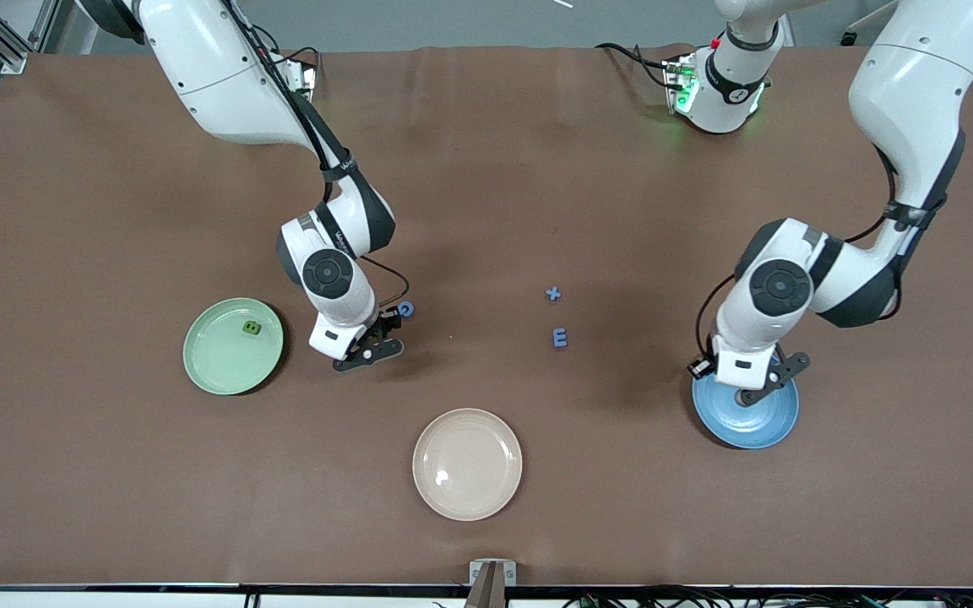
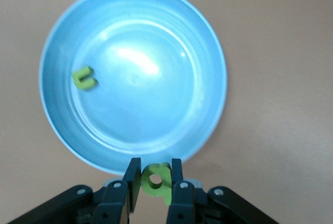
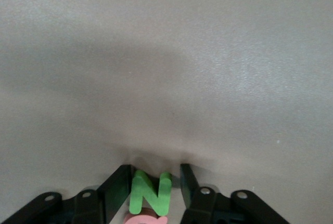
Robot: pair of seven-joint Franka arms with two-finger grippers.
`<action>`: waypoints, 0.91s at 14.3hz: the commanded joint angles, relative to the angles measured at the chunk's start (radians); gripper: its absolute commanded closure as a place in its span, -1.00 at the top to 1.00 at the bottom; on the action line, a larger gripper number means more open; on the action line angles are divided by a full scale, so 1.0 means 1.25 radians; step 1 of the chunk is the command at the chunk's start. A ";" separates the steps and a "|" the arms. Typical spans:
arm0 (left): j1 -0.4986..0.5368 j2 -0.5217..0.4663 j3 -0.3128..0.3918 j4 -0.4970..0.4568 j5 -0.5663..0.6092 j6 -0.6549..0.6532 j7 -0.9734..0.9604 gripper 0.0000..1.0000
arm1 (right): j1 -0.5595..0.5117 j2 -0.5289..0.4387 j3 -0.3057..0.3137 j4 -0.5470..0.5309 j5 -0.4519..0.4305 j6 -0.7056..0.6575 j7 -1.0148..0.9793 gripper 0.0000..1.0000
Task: Sort upper and lower case letters into plates
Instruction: 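Drop the b in the blue plate while the right gripper lifts the N, then drop the N in the green plate while the left gripper grasps the m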
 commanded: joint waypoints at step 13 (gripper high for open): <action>0.002 0.033 -0.008 0.034 -0.010 -0.017 0.126 1.00 | -0.121 -0.053 0.003 0.018 -0.006 -0.099 -0.179 -0.99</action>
